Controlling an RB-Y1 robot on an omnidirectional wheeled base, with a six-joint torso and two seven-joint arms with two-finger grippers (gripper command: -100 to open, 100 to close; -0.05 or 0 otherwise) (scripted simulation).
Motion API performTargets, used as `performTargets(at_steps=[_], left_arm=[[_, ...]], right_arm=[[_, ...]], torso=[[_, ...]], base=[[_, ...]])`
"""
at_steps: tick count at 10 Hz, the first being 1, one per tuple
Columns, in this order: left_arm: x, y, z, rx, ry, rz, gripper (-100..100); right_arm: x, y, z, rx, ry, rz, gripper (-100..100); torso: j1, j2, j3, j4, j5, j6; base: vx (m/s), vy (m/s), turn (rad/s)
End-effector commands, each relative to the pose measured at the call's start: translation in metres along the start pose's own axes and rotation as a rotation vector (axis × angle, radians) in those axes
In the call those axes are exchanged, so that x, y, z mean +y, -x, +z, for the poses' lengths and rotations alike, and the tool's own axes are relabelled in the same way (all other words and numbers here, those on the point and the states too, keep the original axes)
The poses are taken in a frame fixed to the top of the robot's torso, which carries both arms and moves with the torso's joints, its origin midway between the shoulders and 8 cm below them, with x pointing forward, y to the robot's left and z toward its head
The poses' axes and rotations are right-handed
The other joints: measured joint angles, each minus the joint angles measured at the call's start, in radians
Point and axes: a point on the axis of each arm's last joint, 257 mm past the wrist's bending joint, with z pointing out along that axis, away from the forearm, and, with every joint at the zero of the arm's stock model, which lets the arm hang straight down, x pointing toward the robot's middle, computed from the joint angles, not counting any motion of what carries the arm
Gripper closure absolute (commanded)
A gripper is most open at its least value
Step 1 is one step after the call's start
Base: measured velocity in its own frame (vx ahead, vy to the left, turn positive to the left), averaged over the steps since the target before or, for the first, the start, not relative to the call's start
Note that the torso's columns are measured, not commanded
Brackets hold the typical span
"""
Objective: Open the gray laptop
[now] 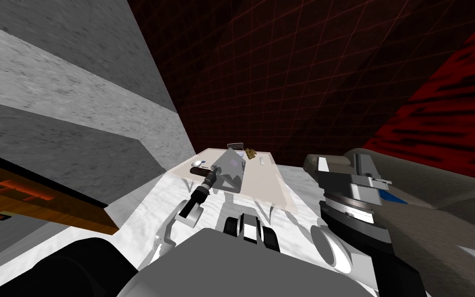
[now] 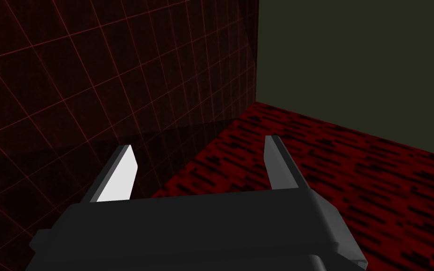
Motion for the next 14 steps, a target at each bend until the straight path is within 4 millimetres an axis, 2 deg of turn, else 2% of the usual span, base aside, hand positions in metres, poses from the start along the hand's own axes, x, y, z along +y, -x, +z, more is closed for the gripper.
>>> performTargets(at_steps=[1, 3, 4, 7, 8, 10, 14], left_arm=[[0.013, -0.007, 0.006, -0.005, -0.002, -0.112, 100], [0.023, -0.014, 0.010, -0.009, 0.000, -0.195, 100], [0.022, -0.012, 0.009, -0.009, 0.005, -0.167, 100], [0.046, -0.028, 0.013, -0.012, 0.000, -0.298, 100], [0.039, -0.023, 0.009, -0.012, 0.010, -0.268, -100], [0.028, -0.021, 0.004, -0.010, 0.009, -0.268, -100], [0.006, -0.017, -0.008, -0.001, 0.009, -0.266, -100]], right_arm=[[0.000, 0.000, 0.000, 0.000, 0.000, 0.000, 0], [0.000, 0.000, 0.000, 0.000, 0.000, 0.000, 0], [0.000, 0.000, 0.000, 0.000, 0.000, 0.000, 0], [0.000, 0.000, 0.000, 0.000, 0.000, 0.000, 0], [0.000, 0.000, 0.000, 0.000, 0.000, 0.000, 0], [0.000, 0.000, 0.000, 0.000, 0.000, 0.000, 0], [0.000, 0.000, 0.000, 0.000, 0.000, 0.000, 0]], torso=[[-0.001, -0.001, -0.001, 0.000, 0.000, 0.000], [-0.001, 0.000, 0.000, 0.000, 0.000, 0.000], [0.000, 0.001, 0.001, 0.000, 0.000, 0.000], [0.001, 0.001, 0.001, 0.000, 0.001, 0.001], [0.004, 0.001, 0.000, 0.000, 0.002, 0.000], [-0.004, -0.002, -0.001, -0.001, -0.001, 0.000], [0.001, 0.001, 0.001, 0.000, 0.001, 0.000]], base=[[-0.003, 0.114, -0.016], [-0.012, 0.115, -0.014], [-0.007, 0.054, -0.010], [-0.007, 0.091, -0.017], [0.007, 0.061, -0.002], [0.033, -0.026, 0.031], [0.041, -0.017, 0.021]])
